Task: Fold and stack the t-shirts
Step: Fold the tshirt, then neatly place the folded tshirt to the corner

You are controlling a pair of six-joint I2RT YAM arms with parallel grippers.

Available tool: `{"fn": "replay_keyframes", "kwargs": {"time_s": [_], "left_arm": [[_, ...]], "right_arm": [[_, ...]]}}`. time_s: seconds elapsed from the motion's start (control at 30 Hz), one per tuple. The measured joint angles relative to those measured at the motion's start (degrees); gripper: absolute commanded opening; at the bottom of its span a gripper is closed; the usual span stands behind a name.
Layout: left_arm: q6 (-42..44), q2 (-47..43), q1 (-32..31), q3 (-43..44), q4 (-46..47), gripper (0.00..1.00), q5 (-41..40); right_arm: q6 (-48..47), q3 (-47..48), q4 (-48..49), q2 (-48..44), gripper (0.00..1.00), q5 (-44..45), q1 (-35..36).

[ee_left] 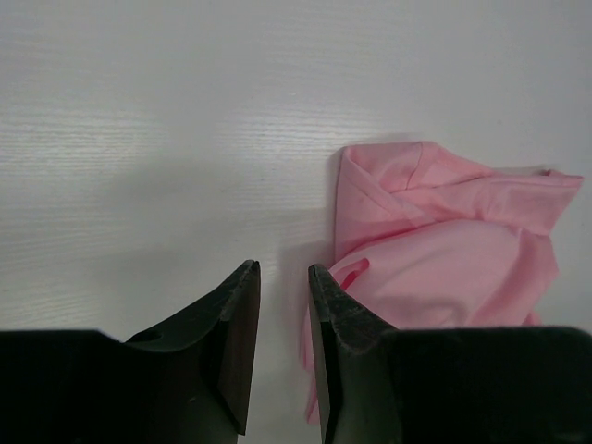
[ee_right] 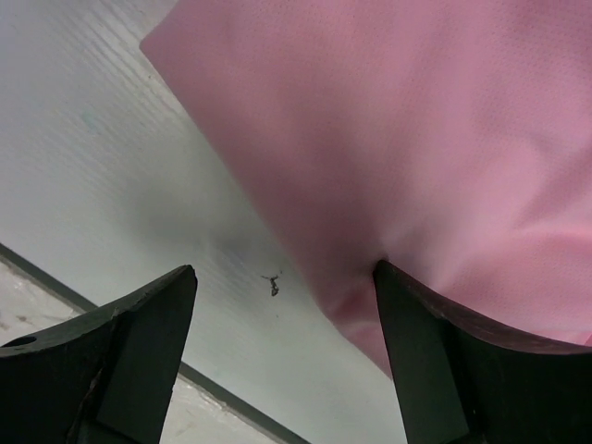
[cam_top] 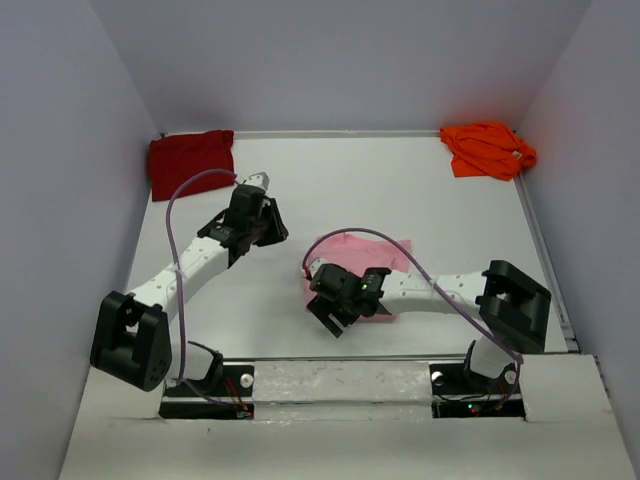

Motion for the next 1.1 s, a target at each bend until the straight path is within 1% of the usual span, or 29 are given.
{"fn": "replay_keyframes", "kwargs": {"time_s": [0.23,0.33,0.4,0.5,0.53,0.57,0.6,0.63,0.9,1.1], "left_arm": [[-1.5,-3.0,1.7,-3.4,4.4,0.38,6.4],[-1.9,-3.0,1.9,-4.6,4.8,0.38,7.8],[-2.0,-3.1,1.9,-5.0,5.0,0.38,8.5],[-2.1,-3.4,2.1,-5.6,5.2,0.38,9.2],[-2.3,-3.6,2.1,-5.8,5.2,0.38,9.6],[-2.3,-3.8,2.1,-5.8,5.3,0.38,9.6],[-2.4,-4.0,2.1,-6.0,5.6,0.38,9.8],[-2.4,-4.3,2.1,-6.2,5.7,0.38,10.0],[-3.2,-4.8,2.1,-8.9,7.8,0.38,10.8],[-4.4,-5.5,2.2,-11.5,8.2,0.38,12.3]], "right_arm": [[-1.8,0.0,2.2,3.4,0.81,0.9,0.0],[-2.2,0.0,3.4,4.0,0.75,1.2,0.0],[-2.3,0.0,3.7,4.3,0.59,1.4,0.0],[-2.5,0.0,4.4,4.5,0.42,1.7,0.0],[-2.6,0.0,4.6,4.5,0.32,1.7,0.0],[-2.8,0.0,4.7,4.5,0.18,1.6,0.0],[-2.4,0.0,4.8,4.5,0.1,1.7,0.0],[-2.6,0.0,4.8,4.5,0.01,1.7,0.0],[-2.1,-0.1,4.6,4.2,0.0,2.3,0.0],[-2.2,-0.2,3.8,0.5,0.0,2.6,0.0]]}}
